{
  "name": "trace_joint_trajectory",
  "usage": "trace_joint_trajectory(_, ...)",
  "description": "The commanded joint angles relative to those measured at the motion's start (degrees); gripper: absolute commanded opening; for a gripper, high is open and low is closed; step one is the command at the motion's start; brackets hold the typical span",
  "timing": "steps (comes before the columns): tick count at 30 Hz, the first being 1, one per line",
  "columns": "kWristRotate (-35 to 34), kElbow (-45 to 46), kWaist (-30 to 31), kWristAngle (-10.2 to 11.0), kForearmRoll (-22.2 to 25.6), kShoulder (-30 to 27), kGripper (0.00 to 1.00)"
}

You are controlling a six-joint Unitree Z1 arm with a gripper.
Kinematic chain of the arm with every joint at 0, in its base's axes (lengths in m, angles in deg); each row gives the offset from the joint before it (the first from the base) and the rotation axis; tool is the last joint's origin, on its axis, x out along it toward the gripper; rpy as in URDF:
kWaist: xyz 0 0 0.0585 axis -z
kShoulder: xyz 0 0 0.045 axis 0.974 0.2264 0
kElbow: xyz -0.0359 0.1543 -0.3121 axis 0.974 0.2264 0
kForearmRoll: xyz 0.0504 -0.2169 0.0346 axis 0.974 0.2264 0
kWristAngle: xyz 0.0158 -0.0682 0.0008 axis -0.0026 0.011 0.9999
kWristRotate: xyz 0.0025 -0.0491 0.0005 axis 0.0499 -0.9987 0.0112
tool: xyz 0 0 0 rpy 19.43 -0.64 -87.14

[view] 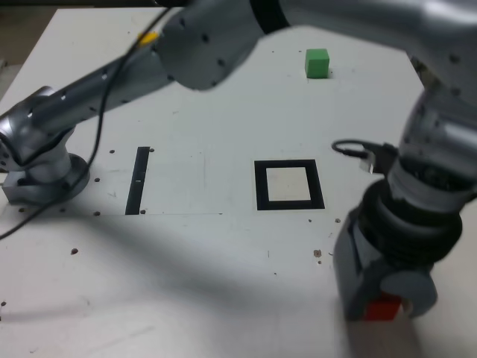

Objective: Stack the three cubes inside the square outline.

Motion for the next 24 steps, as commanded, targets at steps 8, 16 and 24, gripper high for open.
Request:
trace_joint_trajectory(8,1.01,7.91,0.02,0.47,0.79,-7.26,0.31)
trace_joint_trajectory(16,1.99,15.33,-0.72,0.5,0.69,-12.58,0.32)
trace_joint_trajectory(24,3.87,21.7,-2.82,0.71,-0.01,-17.57,0.32)
